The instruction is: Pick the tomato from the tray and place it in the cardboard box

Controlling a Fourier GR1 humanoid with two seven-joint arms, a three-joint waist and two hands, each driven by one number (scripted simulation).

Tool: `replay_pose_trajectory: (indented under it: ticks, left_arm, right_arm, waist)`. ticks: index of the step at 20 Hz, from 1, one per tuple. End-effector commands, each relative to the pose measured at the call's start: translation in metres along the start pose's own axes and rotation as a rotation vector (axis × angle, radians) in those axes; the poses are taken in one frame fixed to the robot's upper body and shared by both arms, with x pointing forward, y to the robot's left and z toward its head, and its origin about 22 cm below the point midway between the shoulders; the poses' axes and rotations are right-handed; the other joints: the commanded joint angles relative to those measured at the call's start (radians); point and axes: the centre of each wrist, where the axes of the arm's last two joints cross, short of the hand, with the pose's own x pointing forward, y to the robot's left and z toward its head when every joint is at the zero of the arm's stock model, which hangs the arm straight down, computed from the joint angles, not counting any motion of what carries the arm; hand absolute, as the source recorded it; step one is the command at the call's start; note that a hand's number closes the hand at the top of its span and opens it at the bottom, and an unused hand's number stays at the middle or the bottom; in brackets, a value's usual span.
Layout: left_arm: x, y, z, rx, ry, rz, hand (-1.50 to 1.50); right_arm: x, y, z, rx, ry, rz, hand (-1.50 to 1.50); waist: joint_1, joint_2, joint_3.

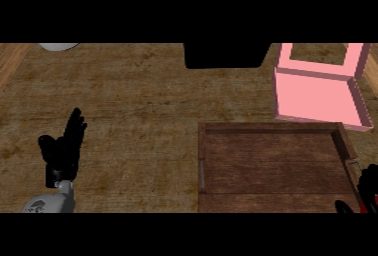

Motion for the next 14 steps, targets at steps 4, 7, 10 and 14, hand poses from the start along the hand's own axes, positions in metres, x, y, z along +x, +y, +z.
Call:
replay_pose_trajectory:
  ticks: [4, 7, 10, 14]
  left_arm:
    - [-0.009, -0.002, 0.0, -0.023, -0.01, -0.018, 0.0]
    - [0.0, -0.021, 0.0, -0.025, -0.014, 0.011, 0.0]
    - [-0.004, -0.009, -0.006, -0.026, -0.018, -0.013, 0.0]
    - [0.008, -0.012, -0.006, -0.034, -0.006, 0.017, 0.0]
  right_arm:
    - [-0.024, -0.053, -0.015, -0.172, -0.019, -0.15, 1.5]
    - [-0.053, -0.079, -0.034, -0.227, -0.001, -0.208, 1.5]
    - [-0.067, -0.087, -0.067, -0.184, 0.022, -0.249, 1.5]
    - [-0.1, -0.069, -0.087, -0.165, 0.026, -0.261, 1.5]
  waist:
    - [0.022, 0.005, 0.0]
    - [0.031, 0.005, 0.0]
    - [0.038, 0.009, 0.0]
    - [0.035, 0.008, 0.001]
